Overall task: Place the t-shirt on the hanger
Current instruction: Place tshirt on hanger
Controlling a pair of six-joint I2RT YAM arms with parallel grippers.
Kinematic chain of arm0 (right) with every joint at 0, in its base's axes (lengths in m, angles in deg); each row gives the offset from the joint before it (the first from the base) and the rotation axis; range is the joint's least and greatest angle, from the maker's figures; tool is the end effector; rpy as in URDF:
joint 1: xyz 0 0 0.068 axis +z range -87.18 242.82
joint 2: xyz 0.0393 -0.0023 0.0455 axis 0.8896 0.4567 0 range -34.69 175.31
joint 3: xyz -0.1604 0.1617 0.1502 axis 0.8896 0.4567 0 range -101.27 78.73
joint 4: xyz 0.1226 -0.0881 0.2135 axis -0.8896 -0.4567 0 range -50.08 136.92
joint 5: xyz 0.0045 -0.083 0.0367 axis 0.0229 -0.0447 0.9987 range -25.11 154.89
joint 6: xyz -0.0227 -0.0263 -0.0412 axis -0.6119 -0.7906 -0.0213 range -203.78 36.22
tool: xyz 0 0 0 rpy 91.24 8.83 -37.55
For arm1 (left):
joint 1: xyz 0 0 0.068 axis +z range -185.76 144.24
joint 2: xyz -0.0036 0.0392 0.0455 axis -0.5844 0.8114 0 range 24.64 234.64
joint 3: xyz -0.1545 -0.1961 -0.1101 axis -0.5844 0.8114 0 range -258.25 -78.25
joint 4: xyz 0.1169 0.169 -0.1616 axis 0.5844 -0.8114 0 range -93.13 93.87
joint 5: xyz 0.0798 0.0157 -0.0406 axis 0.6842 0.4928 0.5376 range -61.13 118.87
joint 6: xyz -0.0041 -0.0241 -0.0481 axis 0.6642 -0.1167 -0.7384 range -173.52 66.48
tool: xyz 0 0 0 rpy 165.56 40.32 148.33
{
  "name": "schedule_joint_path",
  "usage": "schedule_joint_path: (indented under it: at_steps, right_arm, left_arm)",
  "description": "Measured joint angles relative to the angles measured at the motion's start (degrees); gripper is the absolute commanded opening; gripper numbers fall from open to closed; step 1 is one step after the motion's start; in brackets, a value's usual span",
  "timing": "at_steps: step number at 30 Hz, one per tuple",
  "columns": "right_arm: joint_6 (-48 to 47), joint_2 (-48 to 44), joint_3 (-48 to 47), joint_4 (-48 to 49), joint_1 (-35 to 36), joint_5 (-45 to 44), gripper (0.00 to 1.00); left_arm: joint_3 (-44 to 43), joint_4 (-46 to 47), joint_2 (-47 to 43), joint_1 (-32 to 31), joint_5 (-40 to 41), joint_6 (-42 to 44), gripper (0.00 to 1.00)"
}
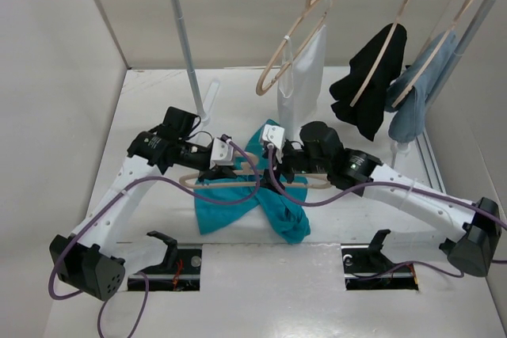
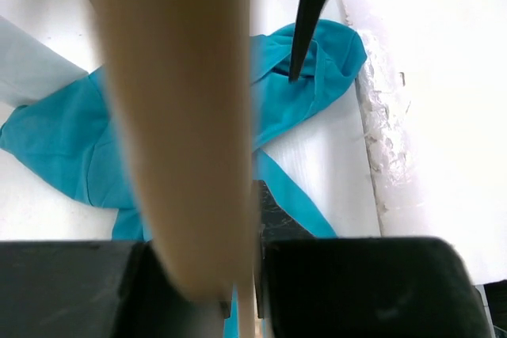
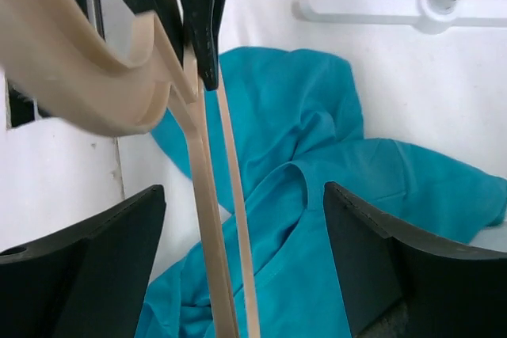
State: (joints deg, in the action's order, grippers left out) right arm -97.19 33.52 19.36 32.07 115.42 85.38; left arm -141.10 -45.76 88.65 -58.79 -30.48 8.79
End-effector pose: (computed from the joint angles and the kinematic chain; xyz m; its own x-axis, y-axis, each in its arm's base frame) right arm 0.1550 0.2232 0.3372 -0.0196 -0.3833 -0.9234 -0.9698 0.2318 -0.0756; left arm 0.1800 -0.1098 0.3344 0.2884 0.3678 -0.8841 0.9567 -0.1493 0.2500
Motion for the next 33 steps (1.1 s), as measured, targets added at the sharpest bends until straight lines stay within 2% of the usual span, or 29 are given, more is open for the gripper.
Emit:
schedule_joint_path:
  at_steps: [4, 7, 8, 10, 11, 12, 14, 16, 17, 18, 19, 23, 25, 28, 30, 31, 32, 33]
  right_arm:
    - [-1.55, 4.28, -1.33, -1.68, 0.00, 0.87, 0.82]
    - [-2.60, 5.79, -2.27, -3.04, 0.00, 0.68, 0.67]
    - [-2.95, 5.99, -2.58, -3.32, 0.00, 0.59, 0.53]
    - [-3.63, 6.38, -3.56, -4.31, 0.00, 0.98, 0.38]
    - [-3.65, 6.49, -3.87, -4.98, 0.04, 1.55, 0.04]
    - [-4.00, 6.64, -4.07, -5.22, 0.42, 1.75, 0.00]
    - [-4.04, 7.04, -4.57, -5.77, 0.35, 2.21, 0.00]
    - [-3.61, 7.32, -4.66, -5.62, 0.28, 2.34, 0.00]
    - [-3.30, 7.34, -4.66, -5.66, 0.22, 2.34, 0.00]
    - [-2.71, 7.34, -4.61, -5.64, 0.20, 2.45, 0.00]
    - [-2.01, 7.34, -4.50, -5.42, 0.31, 2.43, 0.00]
    - [1.40, 6.40, -1.92, -4.35, 0.31, 0.79, 0.00]
    - [3.26, 5.05, 0.26, -4.37, -0.15, -0.52, 0.00]
    - [5.97, 1.60, 3.93, -5.09, -0.87, -2.82, 0.00]
    - [7.50, -1.14, 5.51, -6.58, -1.18, -4.33, 0.00]
    - [8.37, -2.71, 6.05, -7.06, -1.18, -4.96, 0.00]
    - [9.31, -4.42, 6.54, -7.56, -1.22, -5.66, 0.00]
    - [10.08, -6.27, 6.99, -7.98, -1.22, -6.16, 0.00]
  left_arm:
    - [-0.79, -0.37, 0.37, 0.00, 0.00, -0.57, 0.00]
    - [-1.11, -0.59, 0.63, 0.00, 0.00, -0.79, 0.00]
    - [-1.20, -0.72, 0.68, 0.00, -0.04, -0.83, 0.00]
    - [-1.31, -0.63, 0.70, 0.02, -0.04, -0.87, 0.00]
    - [-1.53, -0.28, 0.72, 0.17, 0.00, -0.83, 0.00]
    - [-1.55, -0.61, 0.72, 0.26, -0.20, -0.85, 0.00]
    - [-1.55, -0.74, 0.70, 0.24, -0.15, -1.84, 0.00]
    - [-1.49, 0.31, 0.72, 0.26, 0.59, -4.04, 0.08]
    - [-1.29, 0.87, 0.72, 0.26, 0.90, -5.16, 0.18]
    - [-1.20, 1.68, 0.72, 0.26, 1.20, -6.86, 0.33]
    - [-1.07, 3.56, 0.72, 0.26, 1.42, -8.66, 0.59]
    - [-0.22, 9.92, 0.66, 0.26, 2.95, -16.20, 0.90]
    - [0.74, 13.14, 0.35, 0.26, 4.04, -19.71, 0.96]
    - [2.97, 18.64, -1.16, 0.26, 6.95, -26.36, 0.96]
    - [4.92, 22.88, -3.06, 0.26, 9.64, -30.27, 0.92]
    - [6.45, 25.68, -4.44, 0.26, 11.13, -32.30, 0.87]
    - [7.87, 27.69, -5.84, 0.22, 12.55, -33.97, 0.70]
    - [9.16, 29.22, -7.13, 0.02, 13.97, -35.41, 0.61]
